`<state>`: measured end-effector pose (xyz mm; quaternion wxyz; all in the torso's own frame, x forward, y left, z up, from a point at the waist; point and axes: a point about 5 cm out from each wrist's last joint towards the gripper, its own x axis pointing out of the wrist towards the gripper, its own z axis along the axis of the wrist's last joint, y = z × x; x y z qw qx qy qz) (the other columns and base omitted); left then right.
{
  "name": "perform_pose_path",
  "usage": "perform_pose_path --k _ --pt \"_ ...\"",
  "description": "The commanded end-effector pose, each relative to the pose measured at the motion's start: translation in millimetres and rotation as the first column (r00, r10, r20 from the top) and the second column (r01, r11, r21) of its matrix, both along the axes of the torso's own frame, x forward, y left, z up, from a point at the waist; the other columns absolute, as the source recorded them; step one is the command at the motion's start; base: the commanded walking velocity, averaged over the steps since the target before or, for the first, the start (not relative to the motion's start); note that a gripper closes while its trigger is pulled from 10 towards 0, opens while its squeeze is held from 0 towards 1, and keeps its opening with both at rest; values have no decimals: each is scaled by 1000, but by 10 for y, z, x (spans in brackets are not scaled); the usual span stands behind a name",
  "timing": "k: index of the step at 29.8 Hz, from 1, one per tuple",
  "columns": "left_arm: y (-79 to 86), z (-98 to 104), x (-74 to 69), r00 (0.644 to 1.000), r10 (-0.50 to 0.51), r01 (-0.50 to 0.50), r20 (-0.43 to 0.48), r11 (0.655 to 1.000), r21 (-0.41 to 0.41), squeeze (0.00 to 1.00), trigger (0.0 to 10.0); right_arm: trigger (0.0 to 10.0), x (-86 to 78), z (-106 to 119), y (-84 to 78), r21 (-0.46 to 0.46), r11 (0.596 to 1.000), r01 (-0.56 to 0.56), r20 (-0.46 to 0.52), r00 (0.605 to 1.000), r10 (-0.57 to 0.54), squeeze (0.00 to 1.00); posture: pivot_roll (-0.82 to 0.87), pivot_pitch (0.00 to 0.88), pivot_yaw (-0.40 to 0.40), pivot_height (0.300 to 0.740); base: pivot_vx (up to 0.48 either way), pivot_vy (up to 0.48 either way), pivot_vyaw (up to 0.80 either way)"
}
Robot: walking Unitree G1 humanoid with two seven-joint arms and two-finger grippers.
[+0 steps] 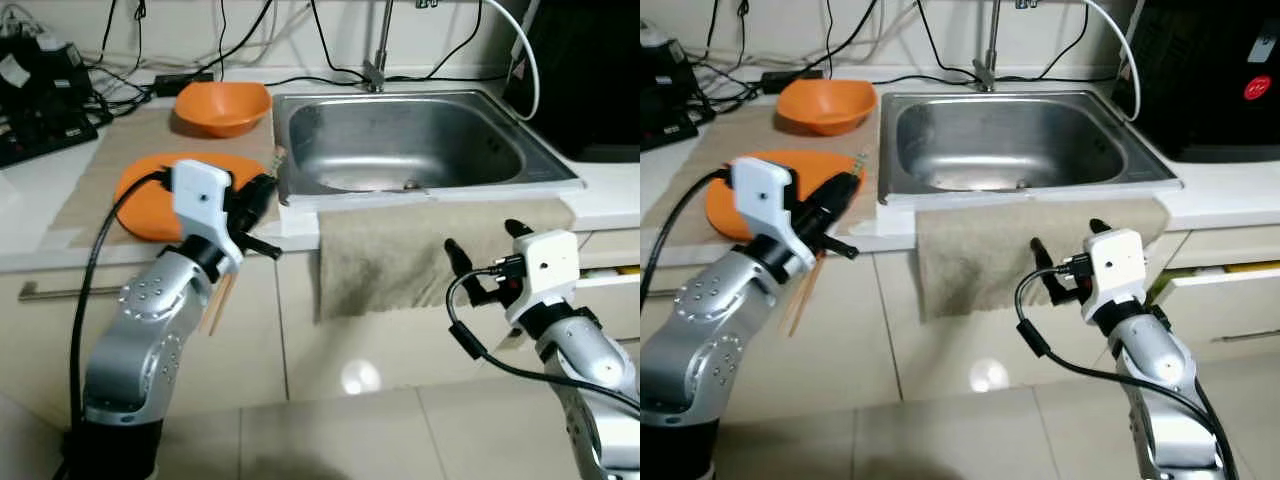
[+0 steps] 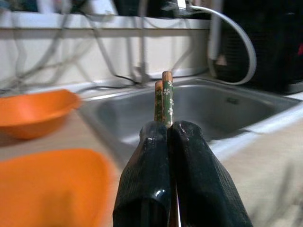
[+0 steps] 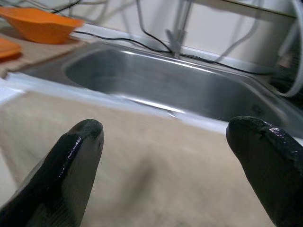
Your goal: Kitchen organization
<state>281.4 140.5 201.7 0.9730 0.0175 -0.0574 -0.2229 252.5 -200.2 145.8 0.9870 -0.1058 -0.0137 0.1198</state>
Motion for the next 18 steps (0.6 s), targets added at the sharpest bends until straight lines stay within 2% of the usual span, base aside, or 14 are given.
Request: perform_pose_path --k 1,8,18 --pt "60 33 9 1000 27 -27 11 999 37 0 10000 10000 18 29 82 4 1000 -25 13 1000 25 0 2 0 -13 732 480 0 0" --pt "40 43 33 999 30 -31 18 997 69 0 10000 10000 8 12 105 8 1000 -30 13 999 30 0 1 0 -8 732 478 0 0" --pt "8 76 37 999 36 -39 32 996 81 0 10000 10000 9 -15 146 10 999 -45 5 999 45 0 6 0 -10 732 319 -347 0"
